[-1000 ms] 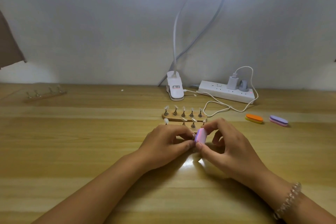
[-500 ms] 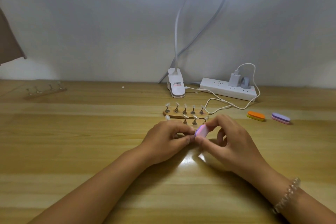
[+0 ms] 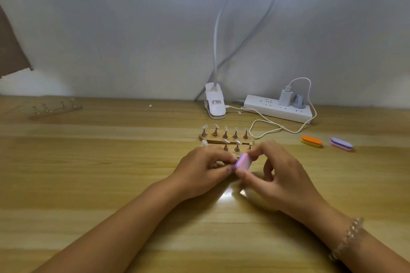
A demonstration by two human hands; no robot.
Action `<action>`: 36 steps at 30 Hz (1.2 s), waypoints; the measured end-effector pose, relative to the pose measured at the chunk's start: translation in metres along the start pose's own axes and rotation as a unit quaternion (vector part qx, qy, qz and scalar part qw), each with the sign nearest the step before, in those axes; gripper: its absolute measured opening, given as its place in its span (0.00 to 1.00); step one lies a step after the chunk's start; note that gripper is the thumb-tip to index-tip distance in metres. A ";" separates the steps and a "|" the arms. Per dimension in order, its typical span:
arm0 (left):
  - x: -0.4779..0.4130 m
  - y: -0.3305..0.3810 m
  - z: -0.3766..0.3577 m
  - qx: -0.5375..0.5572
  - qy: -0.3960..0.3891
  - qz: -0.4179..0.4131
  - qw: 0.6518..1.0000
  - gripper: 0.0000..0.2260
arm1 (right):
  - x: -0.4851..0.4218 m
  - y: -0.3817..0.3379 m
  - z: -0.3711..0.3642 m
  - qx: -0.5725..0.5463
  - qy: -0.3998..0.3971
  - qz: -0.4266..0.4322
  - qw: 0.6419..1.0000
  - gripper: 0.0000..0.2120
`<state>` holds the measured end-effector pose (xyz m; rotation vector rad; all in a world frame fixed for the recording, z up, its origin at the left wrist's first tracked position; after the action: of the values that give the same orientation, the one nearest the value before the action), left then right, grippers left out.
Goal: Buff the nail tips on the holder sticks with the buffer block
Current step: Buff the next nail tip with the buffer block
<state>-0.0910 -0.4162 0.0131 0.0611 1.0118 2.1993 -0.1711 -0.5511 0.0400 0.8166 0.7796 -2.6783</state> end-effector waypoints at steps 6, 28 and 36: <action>0.001 0.000 0.000 -0.006 -0.001 -0.001 1.000 0.09 | 0.002 -0.004 -0.004 0.010 -0.020 0.028 0.999 0.16; -0.001 -0.003 -0.003 -0.013 0.005 -0.007 1.000 0.09 | -0.001 0.013 0.011 -0.056 0.061 -0.043 0.996 0.12; 0.000 -0.003 -0.002 -0.026 0.010 -0.001 1.000 0.12 | 0.000 0.007 0.003 0.001 0.021 -0.029 0.999 0.16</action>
<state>-0.0897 -0.4162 0.0101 0.0138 0.9647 2.2271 -0.1703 -0.5586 0.0394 0.8664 0.8233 -2.7209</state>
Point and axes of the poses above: each hand's wrist, its own x-axis away from the middle knuckle, its own z-axis out of the back of the hand, y = z × x, the point moved 7 cm from there along -x, towards the middle knuckle, and after that the axes turned 5 degrees about z, right-handed, at the moved point
